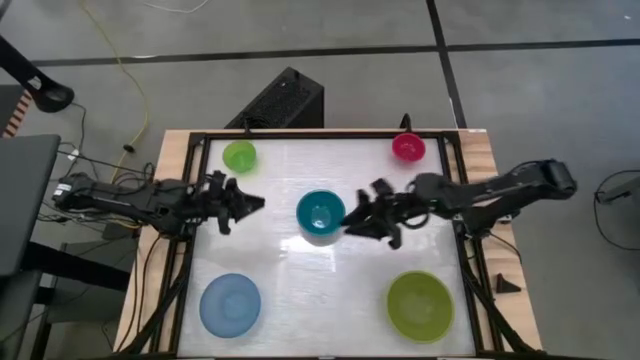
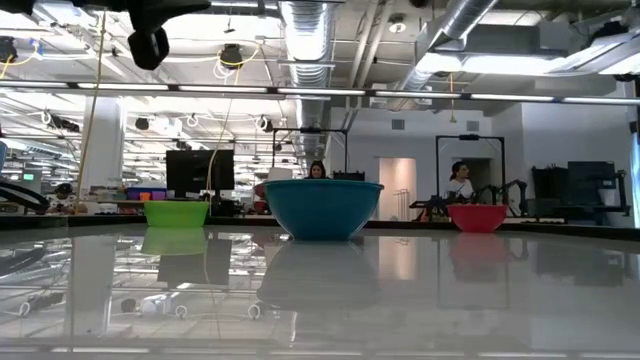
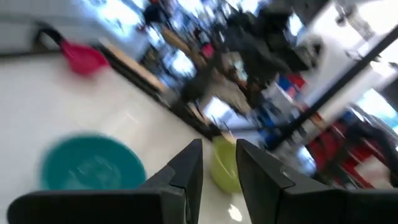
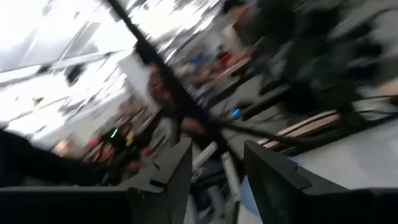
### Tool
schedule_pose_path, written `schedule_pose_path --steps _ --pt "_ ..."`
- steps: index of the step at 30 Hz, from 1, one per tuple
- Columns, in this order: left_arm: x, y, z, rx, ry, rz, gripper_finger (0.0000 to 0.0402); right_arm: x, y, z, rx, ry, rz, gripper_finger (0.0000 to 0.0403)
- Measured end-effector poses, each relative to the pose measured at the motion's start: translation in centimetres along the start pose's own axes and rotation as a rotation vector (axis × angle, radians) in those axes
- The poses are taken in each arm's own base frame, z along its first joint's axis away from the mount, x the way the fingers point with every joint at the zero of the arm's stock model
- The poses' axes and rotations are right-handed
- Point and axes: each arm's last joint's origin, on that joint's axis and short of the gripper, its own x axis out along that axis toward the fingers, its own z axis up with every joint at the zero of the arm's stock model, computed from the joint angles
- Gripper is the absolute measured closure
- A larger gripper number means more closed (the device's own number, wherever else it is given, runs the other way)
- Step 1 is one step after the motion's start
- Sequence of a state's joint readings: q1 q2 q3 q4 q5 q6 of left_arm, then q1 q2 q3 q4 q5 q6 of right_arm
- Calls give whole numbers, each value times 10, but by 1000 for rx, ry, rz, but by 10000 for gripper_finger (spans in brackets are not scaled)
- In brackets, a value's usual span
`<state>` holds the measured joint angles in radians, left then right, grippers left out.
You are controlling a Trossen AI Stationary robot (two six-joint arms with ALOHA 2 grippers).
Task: Nest bowls inside each other by size order
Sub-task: Move the light blue bowl to the bottom center of the table
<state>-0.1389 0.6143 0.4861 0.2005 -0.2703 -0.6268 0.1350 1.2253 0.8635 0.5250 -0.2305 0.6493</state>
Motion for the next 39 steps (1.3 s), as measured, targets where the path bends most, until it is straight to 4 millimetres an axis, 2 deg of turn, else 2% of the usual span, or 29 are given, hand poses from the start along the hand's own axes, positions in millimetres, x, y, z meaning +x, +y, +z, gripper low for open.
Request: schedule_pose_path --steps 6,9,12,15,18,24,29,33,39 --pt "-9 4 13 71 -150 126 316 64 -24 -18 25 204 181 221" --pt "-11 4 12 55 -116 86 316 91 -29 -32 55 267 260 221" --pt "-11 5 0 -6 91 -36 316 113 -37 -50 127 334 296 221" --pt "-16 9 -23 -153 446 -96 316 127 -42 -58 173 335 307 221" --pt "-27 11 -46 -228 768 -80 316 135 -46 -58 194 324 305 221" --pt "-48 9 -68 -179 1053 -37 317 136 -60 -56 215 282 210 221" --pt "-56 7 -84 -134 1213 17 317 135 -66 -50 207 228 158 221" --pt "-56 6 -98 -64 1276 64 317 136 -66 -50 203 209 139 221" --pt "-55 14 -127 -11 1367 192 317 136 -66 -49 201 190 127 221"
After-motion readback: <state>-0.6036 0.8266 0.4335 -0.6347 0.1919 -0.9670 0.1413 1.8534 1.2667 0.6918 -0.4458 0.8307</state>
